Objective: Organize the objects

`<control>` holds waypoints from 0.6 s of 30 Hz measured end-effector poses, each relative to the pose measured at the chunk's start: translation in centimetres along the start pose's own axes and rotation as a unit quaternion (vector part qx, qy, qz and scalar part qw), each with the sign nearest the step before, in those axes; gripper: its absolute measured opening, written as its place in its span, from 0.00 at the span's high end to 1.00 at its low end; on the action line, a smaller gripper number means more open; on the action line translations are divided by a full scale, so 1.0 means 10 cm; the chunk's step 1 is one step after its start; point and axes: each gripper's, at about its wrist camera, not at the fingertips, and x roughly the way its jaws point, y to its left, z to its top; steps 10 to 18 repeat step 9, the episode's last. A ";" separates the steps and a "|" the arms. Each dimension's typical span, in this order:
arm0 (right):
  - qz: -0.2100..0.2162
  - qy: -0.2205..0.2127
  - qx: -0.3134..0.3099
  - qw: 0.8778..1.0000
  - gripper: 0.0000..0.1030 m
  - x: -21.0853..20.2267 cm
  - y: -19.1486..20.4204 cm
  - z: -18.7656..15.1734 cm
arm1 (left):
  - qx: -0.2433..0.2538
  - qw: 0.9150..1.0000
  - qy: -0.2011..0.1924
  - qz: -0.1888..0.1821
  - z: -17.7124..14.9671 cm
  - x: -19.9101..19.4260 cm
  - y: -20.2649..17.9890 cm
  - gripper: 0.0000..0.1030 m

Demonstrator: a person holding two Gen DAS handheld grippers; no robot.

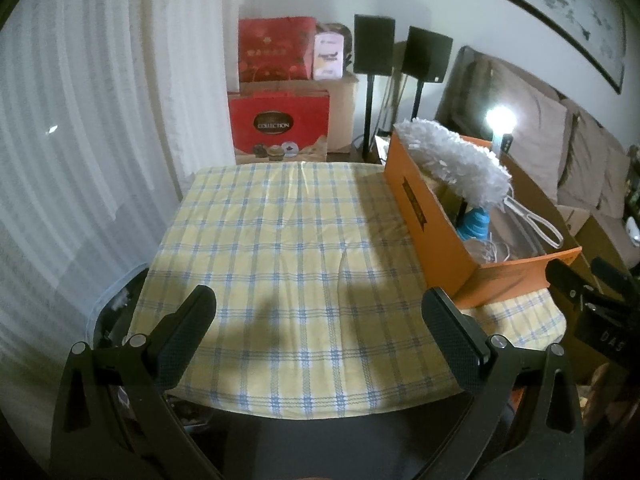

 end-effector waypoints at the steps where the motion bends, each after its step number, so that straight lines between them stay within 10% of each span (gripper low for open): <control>1: -0.001 0.000 -0.001 1.000 0.00 0.01 0.00 0.00 | 0.002 1.000 0.001 0.000 -0.01 0.00 0.00 0.00; 18: -0.004 0.004 -0.002 1.000 0.00 0.03 0.02 -0.01 | 0.006 1.000 -0.002 -0.001 -0.01 -0.01 -0.04 0.00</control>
